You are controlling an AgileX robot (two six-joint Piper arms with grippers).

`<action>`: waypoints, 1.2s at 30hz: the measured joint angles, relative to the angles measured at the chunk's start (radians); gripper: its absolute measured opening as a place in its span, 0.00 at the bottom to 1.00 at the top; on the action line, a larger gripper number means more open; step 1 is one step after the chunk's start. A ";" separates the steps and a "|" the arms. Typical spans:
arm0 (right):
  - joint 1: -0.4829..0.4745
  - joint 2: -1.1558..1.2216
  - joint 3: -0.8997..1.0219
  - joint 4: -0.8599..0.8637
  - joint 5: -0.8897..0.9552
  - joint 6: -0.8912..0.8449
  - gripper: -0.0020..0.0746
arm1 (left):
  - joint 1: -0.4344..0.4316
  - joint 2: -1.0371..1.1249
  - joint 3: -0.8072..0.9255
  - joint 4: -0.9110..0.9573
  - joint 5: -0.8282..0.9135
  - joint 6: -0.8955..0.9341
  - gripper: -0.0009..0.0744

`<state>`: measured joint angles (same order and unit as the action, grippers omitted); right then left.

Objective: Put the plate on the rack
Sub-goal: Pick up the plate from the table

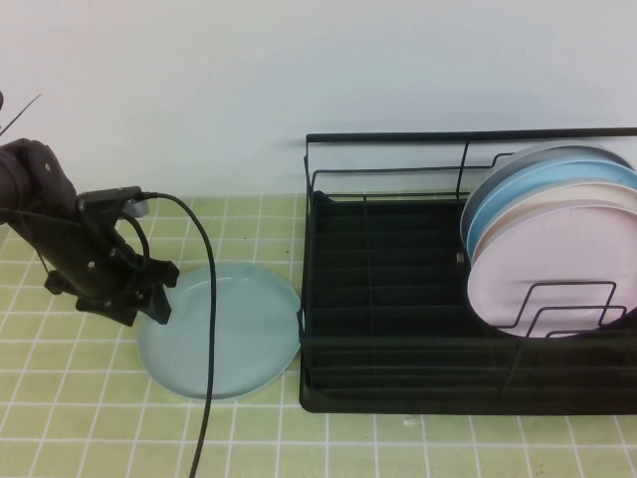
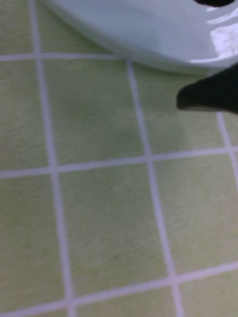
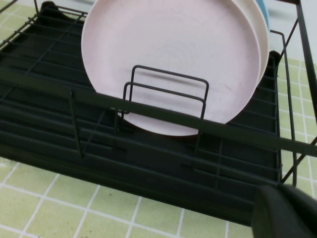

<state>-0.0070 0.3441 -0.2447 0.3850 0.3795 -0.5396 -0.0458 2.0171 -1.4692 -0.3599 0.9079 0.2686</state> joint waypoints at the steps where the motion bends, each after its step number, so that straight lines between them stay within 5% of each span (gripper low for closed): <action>1: 0.000 0.000 0.000 0.000 -0.002 0.000 0.02 | -0.002 0.002 0.000 -0.002 0.011 0.003 0.44; 23: 0.000 0.000 0.000 0.000 -0.004 0.000 0.02 | -0.020 0.029 0.000 0.034 -0.011 -0.004 0.41; 26: 0.000 0.000 0.000 0.000 -0.004 0.000 0.02 | -0.020 0.031 0.000 0.048 -0.011 -0.004 0.33; 32: 0.000 0.000 0.000 0.000 -0.004 0.000 0.02 | -0.020 0.031 0.000 0.087 -0.011 -0.004 0.02; 36: 0.000 0.000 0.000 0.000 -0.004 0.000 0.02 | -0.020 0.031 0.000 0.129 -0.015 -0.004 0.01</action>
<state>-0.0070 0.3441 -0.2447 0.3850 0.3759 -0.5396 -0.0654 2.0482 -1.4692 -0.2306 0.8928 0.2647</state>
